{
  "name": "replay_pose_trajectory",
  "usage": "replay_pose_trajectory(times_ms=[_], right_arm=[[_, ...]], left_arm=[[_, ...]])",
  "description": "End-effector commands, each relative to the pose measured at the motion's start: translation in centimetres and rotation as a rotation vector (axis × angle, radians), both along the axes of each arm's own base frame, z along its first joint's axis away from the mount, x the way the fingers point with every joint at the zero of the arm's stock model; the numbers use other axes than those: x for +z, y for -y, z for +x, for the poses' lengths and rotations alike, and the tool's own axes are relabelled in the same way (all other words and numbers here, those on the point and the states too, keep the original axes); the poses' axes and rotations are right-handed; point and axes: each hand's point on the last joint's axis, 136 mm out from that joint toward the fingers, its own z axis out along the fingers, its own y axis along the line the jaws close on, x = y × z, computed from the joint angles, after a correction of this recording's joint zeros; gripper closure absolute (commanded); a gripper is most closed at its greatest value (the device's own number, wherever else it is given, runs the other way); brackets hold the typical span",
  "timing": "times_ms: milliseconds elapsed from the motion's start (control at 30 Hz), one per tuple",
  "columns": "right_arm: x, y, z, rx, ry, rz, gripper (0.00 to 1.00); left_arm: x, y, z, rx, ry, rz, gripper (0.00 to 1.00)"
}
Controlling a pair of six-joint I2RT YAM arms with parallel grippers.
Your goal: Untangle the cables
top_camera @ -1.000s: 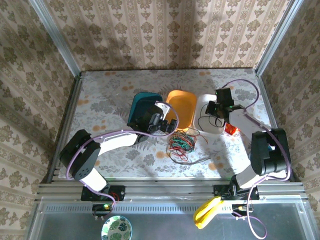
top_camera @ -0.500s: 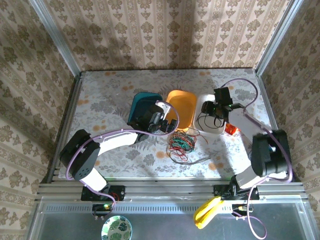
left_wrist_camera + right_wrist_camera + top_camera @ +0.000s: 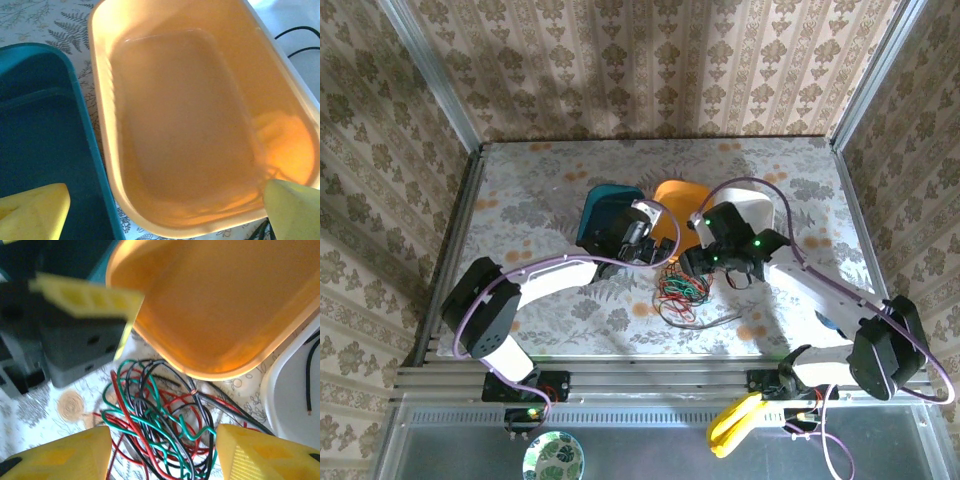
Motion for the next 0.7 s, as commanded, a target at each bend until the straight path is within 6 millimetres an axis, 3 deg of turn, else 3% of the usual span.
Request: replay_pose_trajectory(times_ms=[0, 167, 233, 333, 367, 500, 667], right_arm=[[-1.0, 1.7, 1.0, 0.004, 0.027, -0.190, 0.41], [-2.9, 2.6, 2.8, -0.015, 0.033, -0.316, 0.47], [-3.3, 2.4, 3.4, -0.009, 0.048, -0.323, 0.55], [-2.8, 2.1, 3.8, -0.010, 0.054, -0.311, 0.91], [-2.5, 2.0, 3.8, -0.015, 0.056, -0.303, 0.97], [1.1, 1.0, 3.5, -0.005, 0.118, -0.194, 1.00], [8.4, 1.6, 3.4, -0.073, 0.266, -0.027, 1.00]], left_arm=[[0.0, -0.3, 0.5, 0.034, -0.007, 0.026, 0.00], [0.1, -0.1, 0.0, 0.023, -0.007, 0.027, 0.00], [0.0, 0.1, -0.3, 0.011, -0.010, 0.029, 0.00], [-0.1, 0.9, -1.0, -0.043, -0.016, 0.030, 0.00], [-0.1, 1.3, -1.4, -0.069, -0.016, 0.033, 0.00], [-0.3, 3.1, -3.4, -0.207, 0.026, 0.060, 0.00], [-1.3, 4.5, -5.0, -0.320, 0.050, 0.103, 0.01]])
